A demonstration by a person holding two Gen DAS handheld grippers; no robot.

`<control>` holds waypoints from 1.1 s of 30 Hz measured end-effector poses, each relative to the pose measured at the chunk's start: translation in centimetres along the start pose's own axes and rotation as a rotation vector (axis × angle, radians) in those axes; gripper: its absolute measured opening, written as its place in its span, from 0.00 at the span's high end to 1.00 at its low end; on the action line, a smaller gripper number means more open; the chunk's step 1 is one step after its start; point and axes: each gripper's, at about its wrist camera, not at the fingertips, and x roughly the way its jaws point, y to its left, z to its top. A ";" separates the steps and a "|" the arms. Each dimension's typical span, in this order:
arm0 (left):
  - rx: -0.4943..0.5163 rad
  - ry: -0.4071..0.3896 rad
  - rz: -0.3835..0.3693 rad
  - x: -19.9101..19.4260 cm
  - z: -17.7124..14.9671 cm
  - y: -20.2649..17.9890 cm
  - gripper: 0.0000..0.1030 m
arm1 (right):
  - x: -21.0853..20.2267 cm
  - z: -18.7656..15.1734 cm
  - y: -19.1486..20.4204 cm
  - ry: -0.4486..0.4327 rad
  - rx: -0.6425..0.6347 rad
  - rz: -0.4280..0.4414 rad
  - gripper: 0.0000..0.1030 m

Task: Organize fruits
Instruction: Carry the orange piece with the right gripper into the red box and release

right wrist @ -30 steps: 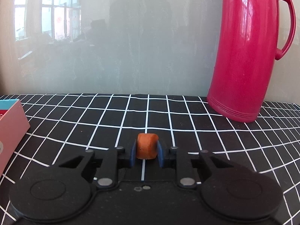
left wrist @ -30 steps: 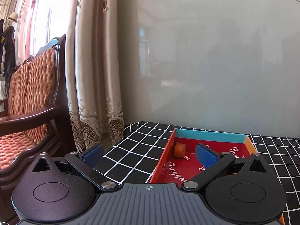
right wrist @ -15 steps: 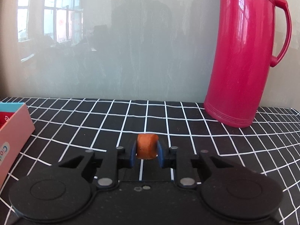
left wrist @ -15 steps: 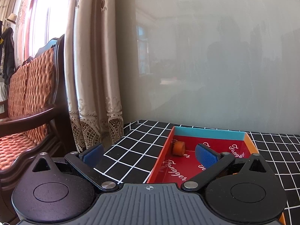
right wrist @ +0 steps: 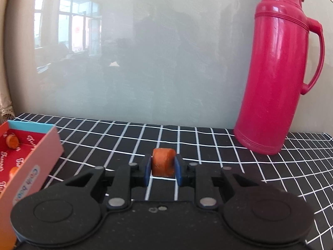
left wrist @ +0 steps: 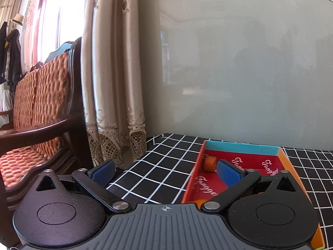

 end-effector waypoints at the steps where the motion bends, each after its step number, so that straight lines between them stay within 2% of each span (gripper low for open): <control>1: -0.001 -0.001 0.004 0.0 0.0 0.3 0.00 | 0.0 0.1 0.3 -0.003 -0.004 0.006 0.80; 17: -0.018 0.013 0.078 0.0 -0.2 5.7 0.00 | -2.1 0.2 8.5 -0.036 -0.082 0.164 0.80; 27: -0.003 0.022 0.087 0.2 -0.4 6.6 0.00 | -3.2 -0.3 15.5 -0.028 -0.161 0.303 0.80; 33: 0.009 0.020 0.076 0.0 -0.4 6.2 0.00 | -2.9 -0.8 17.4 0.001 -0.174 0.326 0.78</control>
